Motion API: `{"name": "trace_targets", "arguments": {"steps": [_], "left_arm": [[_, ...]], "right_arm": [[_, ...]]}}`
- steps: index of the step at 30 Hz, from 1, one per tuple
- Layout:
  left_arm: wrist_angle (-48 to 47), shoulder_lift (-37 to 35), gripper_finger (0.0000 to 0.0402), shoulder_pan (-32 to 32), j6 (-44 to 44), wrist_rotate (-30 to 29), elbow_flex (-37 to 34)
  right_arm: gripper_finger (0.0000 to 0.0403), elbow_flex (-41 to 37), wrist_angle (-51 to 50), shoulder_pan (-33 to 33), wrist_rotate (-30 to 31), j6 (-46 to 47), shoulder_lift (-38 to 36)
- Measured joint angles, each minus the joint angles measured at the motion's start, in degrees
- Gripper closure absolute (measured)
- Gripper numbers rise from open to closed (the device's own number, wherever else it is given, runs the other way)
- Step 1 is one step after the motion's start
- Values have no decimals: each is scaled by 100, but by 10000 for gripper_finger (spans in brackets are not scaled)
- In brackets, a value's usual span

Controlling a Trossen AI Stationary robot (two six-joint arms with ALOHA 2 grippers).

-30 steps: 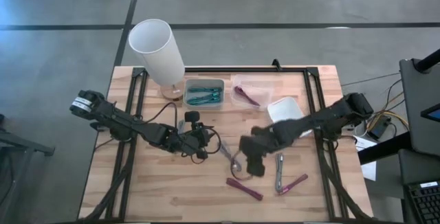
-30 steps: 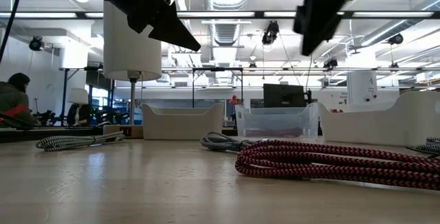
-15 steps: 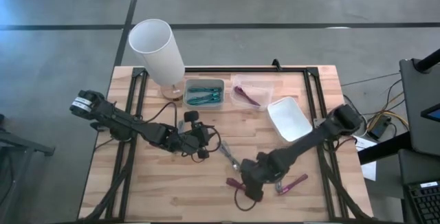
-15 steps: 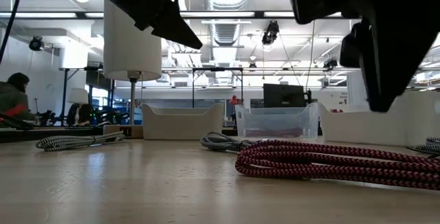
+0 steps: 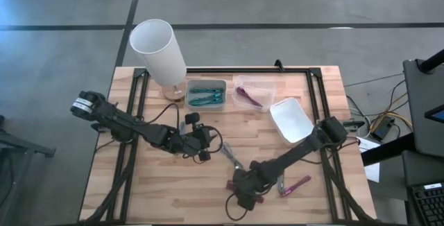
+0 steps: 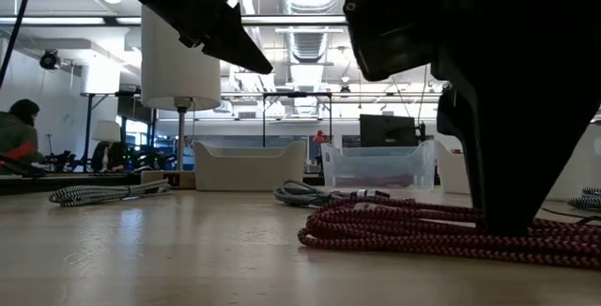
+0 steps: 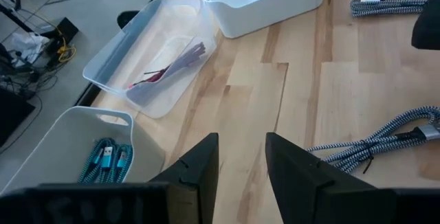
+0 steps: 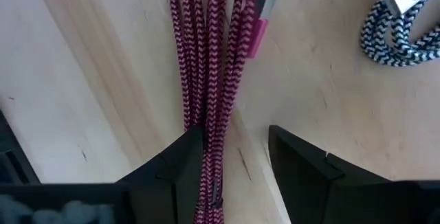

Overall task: Pick & Place USB Port
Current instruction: Put the left black and pink USB cable into the transparent bin

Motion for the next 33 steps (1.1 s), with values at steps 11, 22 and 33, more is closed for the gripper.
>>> {"name": "trace_targets", "arguments": {"steps": [11,22,33], "left_arm": [[-9,0,278,0,-7,6,0],[-9,2,278,0,-7,4,0],[-103,2,278,-9,-5,-2,7]], "right_arm": [[313,211,-151,-2,-35,-69,131],[388,382,-189,0,-486,-555,-20],[389,416,-2152,-148,702,-782,-1106]]}}
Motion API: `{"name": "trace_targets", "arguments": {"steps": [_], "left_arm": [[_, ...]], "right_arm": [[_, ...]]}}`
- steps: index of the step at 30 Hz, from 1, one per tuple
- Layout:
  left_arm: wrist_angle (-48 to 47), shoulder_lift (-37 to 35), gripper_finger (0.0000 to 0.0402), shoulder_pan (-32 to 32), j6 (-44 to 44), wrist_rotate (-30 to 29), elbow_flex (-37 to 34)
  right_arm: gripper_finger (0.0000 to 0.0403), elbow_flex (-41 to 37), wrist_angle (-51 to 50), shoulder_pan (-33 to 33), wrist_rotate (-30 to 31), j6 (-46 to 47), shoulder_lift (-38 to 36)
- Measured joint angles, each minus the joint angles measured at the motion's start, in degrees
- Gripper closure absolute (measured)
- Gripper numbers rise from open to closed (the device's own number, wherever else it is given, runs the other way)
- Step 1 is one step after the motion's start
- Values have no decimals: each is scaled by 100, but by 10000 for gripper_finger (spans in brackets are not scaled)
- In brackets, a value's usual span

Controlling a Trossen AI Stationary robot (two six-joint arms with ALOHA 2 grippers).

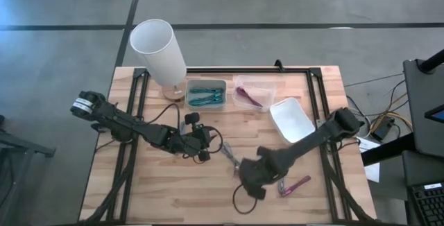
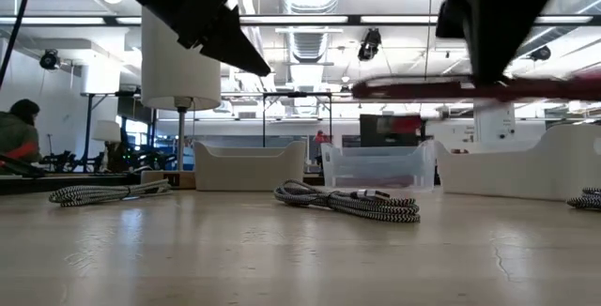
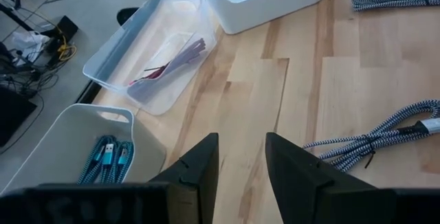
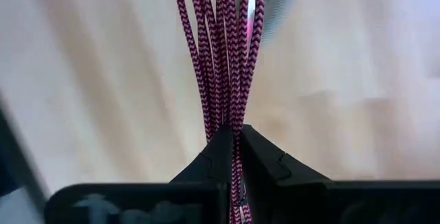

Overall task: Pick & Place USB Port
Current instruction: Put the left black and pink USB cable into the transparent bin

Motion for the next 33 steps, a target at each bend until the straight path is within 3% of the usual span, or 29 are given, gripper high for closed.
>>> {"name": "trace_targets", "arguments": {"steps": [8,18,26,33], "left_arm": [[-7,-6,278,-4,66,1,113],[-35,-9,278,-11,66,-1,174],[-38,-11,278,-9,55,-1,174],[-317,-13,278,-9,41,-1,175]], "right_arm": [[390,-52,-736,-765,1006,-759,-661],[390,-85,-615,-2721,2108,-2858,-1145],[390,-280,210,-4320,2173,-4071,-1049],[390,-555,566,-4918,2103,-4469,-844]]}}
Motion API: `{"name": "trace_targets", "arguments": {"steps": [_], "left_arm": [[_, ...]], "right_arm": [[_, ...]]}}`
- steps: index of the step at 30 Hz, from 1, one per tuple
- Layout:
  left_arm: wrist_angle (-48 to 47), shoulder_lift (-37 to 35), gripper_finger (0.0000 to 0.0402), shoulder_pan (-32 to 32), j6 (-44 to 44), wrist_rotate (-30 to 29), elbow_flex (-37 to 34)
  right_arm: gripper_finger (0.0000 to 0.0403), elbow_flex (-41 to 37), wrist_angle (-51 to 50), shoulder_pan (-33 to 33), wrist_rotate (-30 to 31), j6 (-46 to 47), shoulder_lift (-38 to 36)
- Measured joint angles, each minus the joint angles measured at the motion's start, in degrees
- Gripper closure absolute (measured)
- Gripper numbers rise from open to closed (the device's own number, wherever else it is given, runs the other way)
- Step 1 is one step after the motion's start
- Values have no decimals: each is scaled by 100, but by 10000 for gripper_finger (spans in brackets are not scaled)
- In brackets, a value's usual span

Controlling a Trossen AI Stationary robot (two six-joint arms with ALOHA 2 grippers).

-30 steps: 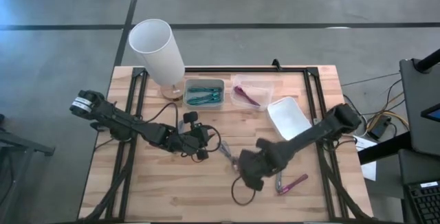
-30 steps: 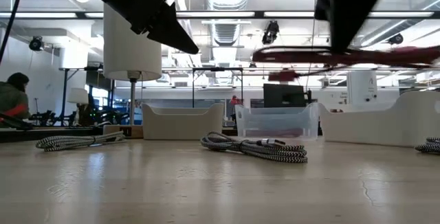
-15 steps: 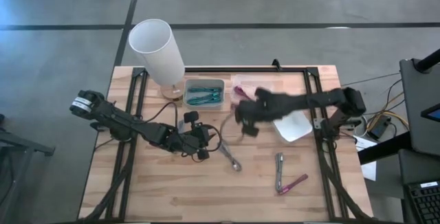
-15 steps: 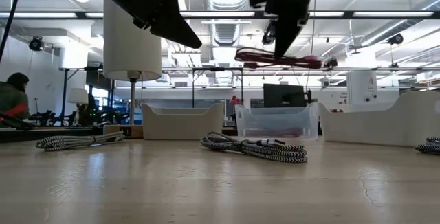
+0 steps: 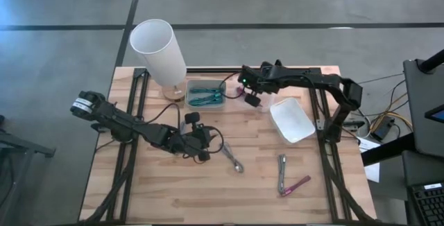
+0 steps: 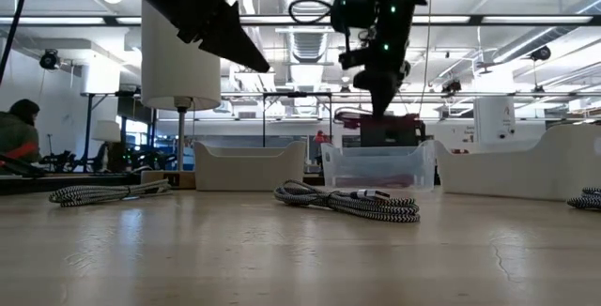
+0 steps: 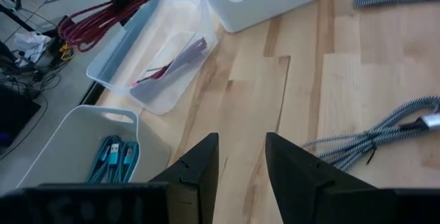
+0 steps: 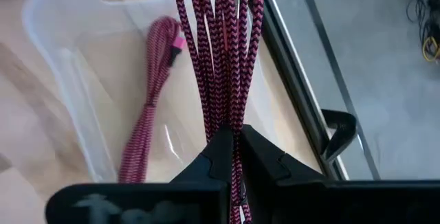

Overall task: Pick & Place USB Port
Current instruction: Put the left black and pink USB cable into the transparent bin

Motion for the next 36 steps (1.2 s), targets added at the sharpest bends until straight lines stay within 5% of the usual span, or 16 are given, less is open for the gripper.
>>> {"name": "trace_targets", "arguments": {"steps": [27,36], "left_arm": [[-227,-2,278,2,39,-4,-1],[-227,-2,278,0,6,-4,0]], "right_arm": [[390,-330,651,-88,-277,404,952],[350,-351,738,-90,-263,458,937]]}}
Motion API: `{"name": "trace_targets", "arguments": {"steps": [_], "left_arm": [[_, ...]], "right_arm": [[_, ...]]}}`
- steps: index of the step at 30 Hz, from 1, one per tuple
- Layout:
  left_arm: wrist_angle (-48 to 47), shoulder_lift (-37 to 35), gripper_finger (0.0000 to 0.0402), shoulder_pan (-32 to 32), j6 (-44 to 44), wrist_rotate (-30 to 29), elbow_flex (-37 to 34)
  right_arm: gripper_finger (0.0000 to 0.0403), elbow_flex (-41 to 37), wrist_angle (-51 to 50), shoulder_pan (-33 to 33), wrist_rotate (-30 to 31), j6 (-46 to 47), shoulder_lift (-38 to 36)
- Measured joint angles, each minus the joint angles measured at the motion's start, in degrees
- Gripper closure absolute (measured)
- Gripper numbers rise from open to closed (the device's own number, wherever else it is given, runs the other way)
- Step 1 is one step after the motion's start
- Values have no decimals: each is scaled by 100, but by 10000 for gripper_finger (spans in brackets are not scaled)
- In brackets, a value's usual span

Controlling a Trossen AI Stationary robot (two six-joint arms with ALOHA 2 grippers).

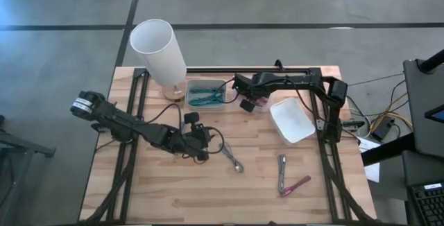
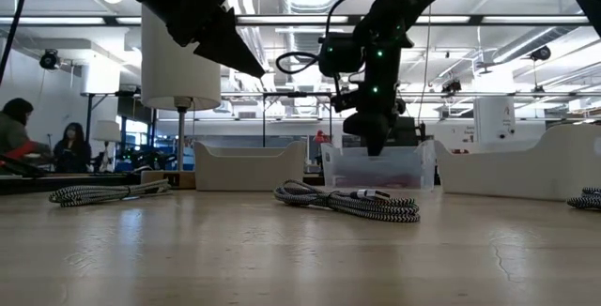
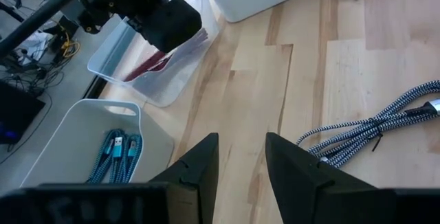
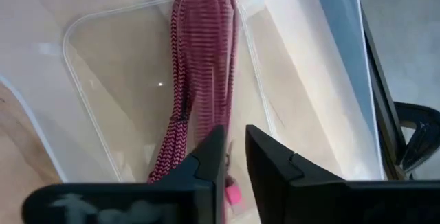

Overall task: Pick & Place USB Port
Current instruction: Put the left black and pink USB cable into the transparent bin, then put the black and pink USB cable into the transparent bin

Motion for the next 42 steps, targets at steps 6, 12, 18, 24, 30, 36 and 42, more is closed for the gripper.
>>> {"name": "trace_targets", "arguments": {"steps": [6,12,18,24,30,36,42], "left_arm": [[0,0,278,0,-46,0,-1],[0,0,278,0,-47,2,-1],[0,0,278,0,-47,2,0],[-2,0,278,0,-45,2,-1],[-103,0,278,3,-46,4,-1],[-273,0,278,2,-125,4,-1],[-308,0,278,2,-282,7,-1]], "right_arm": [[320,-27,-15,21,-22,38,0],[292,84,-264,218,-28,36,-126],[271,449,-993,635,-34,380,-262],[259,776,-1840,1206,-70,1152,-360],[261,819,-2432,1836,-584,1872,-557],[275,761,-2727,2497,-768,2784,-1034],[280,183,-2701,3164,-1027,4235,-1705]]}}
